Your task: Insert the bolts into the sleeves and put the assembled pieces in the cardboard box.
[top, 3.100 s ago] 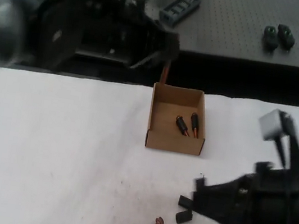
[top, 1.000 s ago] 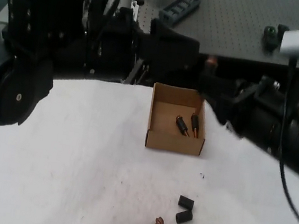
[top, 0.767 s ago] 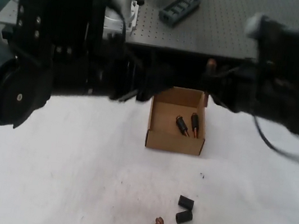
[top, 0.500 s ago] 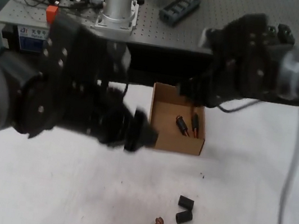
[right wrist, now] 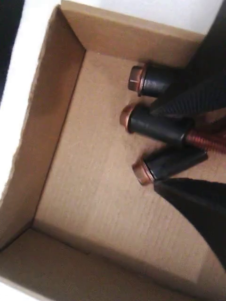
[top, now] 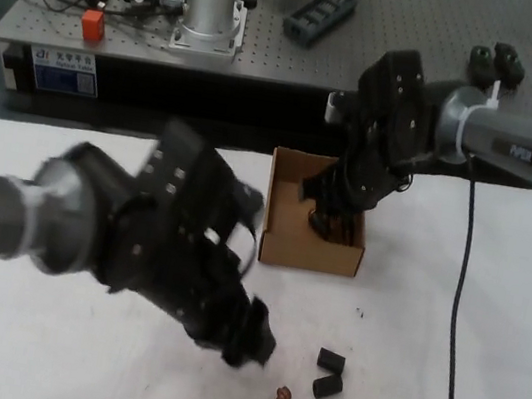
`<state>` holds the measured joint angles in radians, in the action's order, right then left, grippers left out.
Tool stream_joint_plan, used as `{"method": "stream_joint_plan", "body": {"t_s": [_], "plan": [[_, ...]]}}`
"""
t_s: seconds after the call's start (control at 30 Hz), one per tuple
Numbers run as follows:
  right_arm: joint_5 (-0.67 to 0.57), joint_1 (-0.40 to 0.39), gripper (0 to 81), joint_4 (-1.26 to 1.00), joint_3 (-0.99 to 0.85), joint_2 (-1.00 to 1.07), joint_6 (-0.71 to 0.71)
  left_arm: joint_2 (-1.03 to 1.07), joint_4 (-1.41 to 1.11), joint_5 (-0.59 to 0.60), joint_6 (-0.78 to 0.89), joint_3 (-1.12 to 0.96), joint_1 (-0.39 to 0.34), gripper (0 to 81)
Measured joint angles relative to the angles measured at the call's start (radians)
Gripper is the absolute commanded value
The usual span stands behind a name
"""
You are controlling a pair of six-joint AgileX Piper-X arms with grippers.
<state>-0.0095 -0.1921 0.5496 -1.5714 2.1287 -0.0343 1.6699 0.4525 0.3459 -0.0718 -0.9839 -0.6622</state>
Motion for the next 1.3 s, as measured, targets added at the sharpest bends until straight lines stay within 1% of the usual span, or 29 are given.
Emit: {"method": "stream_joint_plan", "body": {"t_s": [0.13,0.27,0.3,0.4,0.43,0.57,0.63,0.7,0.77,0.83,0.93,1.07,1.13,1.2,1.23,1.3], "plan": [[-0.008,0.003,35.4,-0.006,-0.007,-0.028,0.0,0.104,0.141,-0.043,-0.073,-0.142,-0.047,42.1],[-0.039,0.016,35.4,-0.006,0.031,-0.153,0.0,0.184,0.256,-0.061,-0.113,-0.245,-0.072,41.9],[-0.045,0.016,35.4,-0.006,0.034,-0.153,0.0,0.21,0.289,-0.074,-0.134,-0.277,-0.079,41.9],[-0.05,0.028,35.4,-0.012,0.082,-0.287,0.0,0.276,0.367,-0.116,-0.158,-0.349,-0.095,41.9],[-0.052,0.029,35.4,-0.012,0.086,-0.296,0.0,0.291,0.389,-0.128,-0.163,-0.368,-0.098,41.9],[-0.052,0.039,35.4,-0.019,0.187,-0.461,0.0,0.336,0.444,-0.14,-0.163,-0.402,-0.103,41.8],[-0.052,0.041,35.4,-0.021,0.219,-0.534,0.0,0.341,0.451,-0.14,-0.163,-0.406,-0.103,37.9],[-0.053,0.04,35.4,-0.018,0.273,-0.611,0.004,0.348,0.451,-0.138,-0.163,-0.412,-0.103,31.9],[-0.053,0.04,35.4,-0.014,0.355,-0.656,0.023,0.354,0.449,-0.14,-0.163,-0.417,-0.103,25.3],[-0.053,0.04,35.4,-0.012,0.436,-0.696,0.041,0.358,0.443,-0.128,-0.163,-0.416,-0.103,20.8],[-0.053,0.04,35.4,0.017,0.549,-0.797,0.073,0.36,0.447,-0.12,-0.139,-0.422,-0.103,17.6],[-0.053,0.04,35.4,0.069,0.613,-0.842,0.084,0.362,0.452,-0.105,-0.091,-0.424,-0.103,13.7],[-0.053,0.04,35.4,0.078,0.639,-0.853,0.091,0.362,0.454,-0.096,-0.085,-0.424,-0.103,13.5],[-0.056,0.04,35.4,0.089,0.651,-0.856,0.095,0.362,0.46,-0.087,-0.08,-0.424,-0.103,15.6],[-0.056,0.04,35.4,0.096,0.651,-0.856,0.098,0.365,0.463,-0.079,-0.076,-0.424,-0.103,18.6],[-0.06,0.04,35.4,0.108,0.651,-0.858,0.097,0.364,0.466,-0.065,-0.071,-0.424,-0.103,27.0]]}}
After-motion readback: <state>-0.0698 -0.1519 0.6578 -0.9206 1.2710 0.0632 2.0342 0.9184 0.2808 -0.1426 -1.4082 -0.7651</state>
